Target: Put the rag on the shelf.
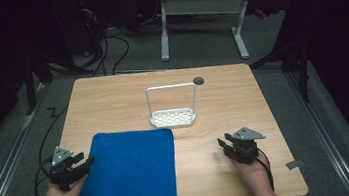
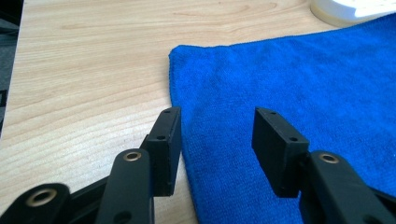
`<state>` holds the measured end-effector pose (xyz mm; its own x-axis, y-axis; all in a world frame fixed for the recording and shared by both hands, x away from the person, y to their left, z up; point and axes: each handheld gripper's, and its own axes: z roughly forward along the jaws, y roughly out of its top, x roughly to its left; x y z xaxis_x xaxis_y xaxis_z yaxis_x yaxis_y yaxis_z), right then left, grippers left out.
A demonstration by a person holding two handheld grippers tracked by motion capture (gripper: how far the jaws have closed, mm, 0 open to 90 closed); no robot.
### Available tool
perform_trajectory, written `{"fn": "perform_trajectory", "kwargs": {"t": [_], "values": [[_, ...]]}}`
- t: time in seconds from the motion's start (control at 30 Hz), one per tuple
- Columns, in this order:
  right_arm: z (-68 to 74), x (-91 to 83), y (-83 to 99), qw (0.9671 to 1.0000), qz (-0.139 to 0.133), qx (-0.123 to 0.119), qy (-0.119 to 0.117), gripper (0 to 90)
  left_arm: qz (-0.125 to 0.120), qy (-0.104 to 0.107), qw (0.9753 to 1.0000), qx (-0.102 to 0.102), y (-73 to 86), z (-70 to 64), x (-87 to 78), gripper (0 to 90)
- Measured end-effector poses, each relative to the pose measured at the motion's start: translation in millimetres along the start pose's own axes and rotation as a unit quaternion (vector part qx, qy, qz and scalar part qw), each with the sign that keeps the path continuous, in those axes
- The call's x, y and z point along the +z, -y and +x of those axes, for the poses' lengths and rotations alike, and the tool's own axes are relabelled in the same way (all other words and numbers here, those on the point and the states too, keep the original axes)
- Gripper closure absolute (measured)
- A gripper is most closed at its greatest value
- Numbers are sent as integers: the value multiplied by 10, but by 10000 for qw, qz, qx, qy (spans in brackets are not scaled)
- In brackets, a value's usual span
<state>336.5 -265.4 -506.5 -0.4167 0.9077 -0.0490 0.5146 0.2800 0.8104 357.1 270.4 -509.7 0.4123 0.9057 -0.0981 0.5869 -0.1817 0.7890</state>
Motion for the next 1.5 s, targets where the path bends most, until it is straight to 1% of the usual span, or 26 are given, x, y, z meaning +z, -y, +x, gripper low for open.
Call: {"fn": "perform_trajectory", "kwargs": {"t": [0.17, 0.37, 0.4, 0.43, 0.5, 0.6, 0.63, 0.67, 0.73, 0.77, 0.8, 0.83, 0.87, 0.9, 0.93, 1.0, 1.03, 1.07, 1.1, 1.13, 1.17, 1.23, 1.27, 1.3, 1.33, 1.5], "values": [[95, 69, 10, 9993, 183, -311, -120, 623, -10, -28, 10000, -6, 14, 20, -14, 527], [90, 115, -33, 9992, 88, -133, -354, 618, 64, -67, 9999, 61, 59, 27, -39, 525], [94, 126, -35, 9992, 85, -140, -369, 618, 41, -71, 10000, 45, 59, 30, -47, 525], [108, 146, -37, 9991, 118, -125, -394, 621, 20, -3, 10000, -57, 51, 42, -59, 525], [124, 154, -43, 9990, 126, -159, -395, 644, 34, 1, 10000, -61, 57, 31, -73, 523], [161, 127, -87, 9990, 63, -183, -405, 628, 88, -50, 9999, 98, 56, -16, -81, 510], [180, 119, -98, 9989, 33, -186, -437, 609, 88, -50, 9999, 98, 56, -16, -81, 501], [205, 115, -105, 9987, 29, -180, -482, 604, 111, -28, 9998, 165, 54, -42, -81, 492], [262, 120, -117, 9982, 16, -235, -556, 576, 122, 0, 9998, 179, 60, -54, -81, 480], [291, 127, -128, 9976, 35, -247, -651, 574, 148, -31, 9995, 272, 83, -74, -89, 483], [321, 136, -141, 9969, 46, -264, -738, 566, 148, -31, 9995, 272, 83, -74, -89, 485], [321, 136, -141, 9969, 46, -264, -738, 566, 153, -36, 9995, 287, 85, -75, -96, 485], [355, 147, -151, 9962, 54, -278, -824, 566, 136, -39, 9995, 270, 85, -71, -108, 486], [430, 173, -170, 9941, 54, -310, -1042, 568, 84, -24, 9997, 209, 84, -53, -128, 500], [430, 173, -170, 9941, 54, -310, -1042, 568, 84, -24, 9997, 209, 84, -53, -128, 512], [538, 184, -185, 9924, 51, -466, -1141, 567, 86, 33, 9999, 127, 83, -43, -127, 522], [664, 194, -195, 9904, 54, -714, -1184, 565, 114, 17, 9998, 166, 82, -47, -128, 533], [664, 194, -195, 9904, 54, -714, -1184, 565, 123, -14, 9997, 204, 84, -53, -124, 533], [772, 215, -202, 9868, 52, -849, -1378, 574, 128, -35, 9997, 220, 86, -58, -120, 549], [772, 215, -202, 9868, 52, -849, -1378, 574, 154, -31, 9996, 228, 88, -62, -118, 549], [872, 239, -208, 9836, 60, -976, -1518, 597, 166, -47, 9995, 272, 92, -72, -122, 558], [967, 256, -215, 9804, 43, -1086, -1643, 631, 171, -40, 9994, 291, 98, -80, -135, 570], [967, 256, -215, 9804, 43, -1086, -1643, 631, 171, -40, 9994, 291, 98, -80, -135, 587], [1055, 274, -216, 9784, 32, -1154, -1714, 685, 192, -11, 9994, 293, 112, -83, -142, 617], [1055, 274, -216, 9784, 32, -1154, -1714, 685, 242, 23, 9993, 294, 128, -88, -143, 617], [1190, 333, -218, 9726, 103, -1259, -1952, 895, 531, 150, 9974, 461, 179, -117, -104, 772]]}}
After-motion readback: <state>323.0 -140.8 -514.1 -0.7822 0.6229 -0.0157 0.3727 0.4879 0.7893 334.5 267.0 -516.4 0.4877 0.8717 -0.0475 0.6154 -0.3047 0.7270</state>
